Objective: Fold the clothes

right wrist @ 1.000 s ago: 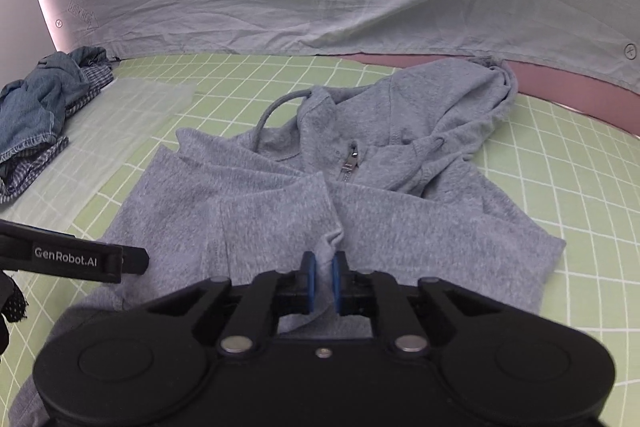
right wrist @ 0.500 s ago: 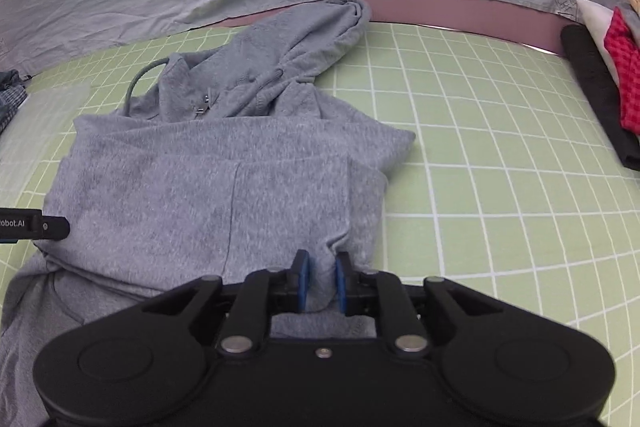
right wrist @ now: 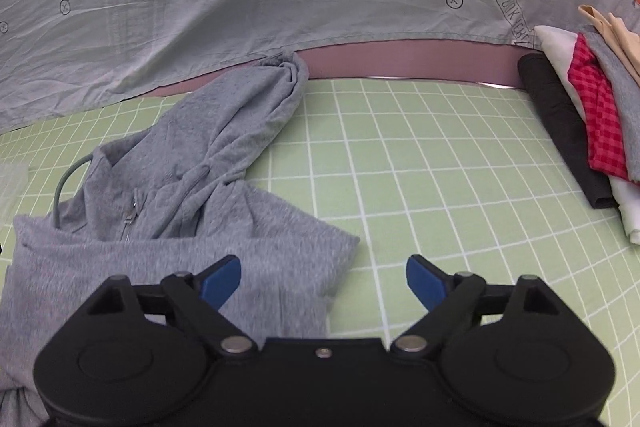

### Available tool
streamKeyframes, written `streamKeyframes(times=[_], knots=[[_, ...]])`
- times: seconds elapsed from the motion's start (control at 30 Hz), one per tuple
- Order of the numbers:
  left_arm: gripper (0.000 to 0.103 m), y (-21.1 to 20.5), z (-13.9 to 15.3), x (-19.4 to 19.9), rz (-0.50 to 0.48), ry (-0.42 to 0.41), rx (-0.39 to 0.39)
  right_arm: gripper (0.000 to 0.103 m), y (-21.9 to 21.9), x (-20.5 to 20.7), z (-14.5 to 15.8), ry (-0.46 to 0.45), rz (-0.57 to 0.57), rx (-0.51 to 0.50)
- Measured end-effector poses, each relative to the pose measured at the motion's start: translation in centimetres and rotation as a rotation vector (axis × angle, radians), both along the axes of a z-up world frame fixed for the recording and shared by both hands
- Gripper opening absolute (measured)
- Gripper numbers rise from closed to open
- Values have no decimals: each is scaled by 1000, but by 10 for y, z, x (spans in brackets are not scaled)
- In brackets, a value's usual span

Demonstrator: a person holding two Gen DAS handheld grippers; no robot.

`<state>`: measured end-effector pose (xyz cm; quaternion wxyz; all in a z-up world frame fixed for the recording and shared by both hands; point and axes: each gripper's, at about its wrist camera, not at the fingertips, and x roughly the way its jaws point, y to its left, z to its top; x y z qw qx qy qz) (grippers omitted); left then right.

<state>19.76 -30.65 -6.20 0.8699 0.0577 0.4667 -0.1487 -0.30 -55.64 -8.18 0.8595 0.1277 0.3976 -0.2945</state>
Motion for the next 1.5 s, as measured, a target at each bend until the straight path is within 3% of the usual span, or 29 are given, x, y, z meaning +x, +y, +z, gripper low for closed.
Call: streamKeyframes(times=[0.37, 0.6, 0.83, 0.93, 1.03, 1.1, 1.2, 1.37, 1.5], knots=[[91, -99, -11, 71, -183, -33, -31, 96, -47, 99, -8, -81, -15, -26], [92, -148, -47, 68, -380, 7, 64, 96, -63, 123, -34, 5, -43, -28], [96, -151, -55, 68, -332, -70, 151, 96, -69, 105, -40, 61, -30, -63], [96, -148, -53, 65, -294, -191, 281, 96, -70, 96, -40, 90, -32, -111], [96, -138, -47, 59, -229, -302, 397, 89, -72, 85, -35, 170, -115, -254], [96, -128, -44, 56, -155, -298, 400, 88, -78, 76, -35, 204, -167, -289], [95, -114, -40, 55, -114, -236, 283, 89, -98, 59, -29, 90, -208, -126], [95, -126, -51, 67, -149, -200, 295, 92, -95, 76, -27, -28, -139, -12], [95, -135, -55, 76, -186, -184, 284, 94, -89, 92, -32, 5, -112, -25]])
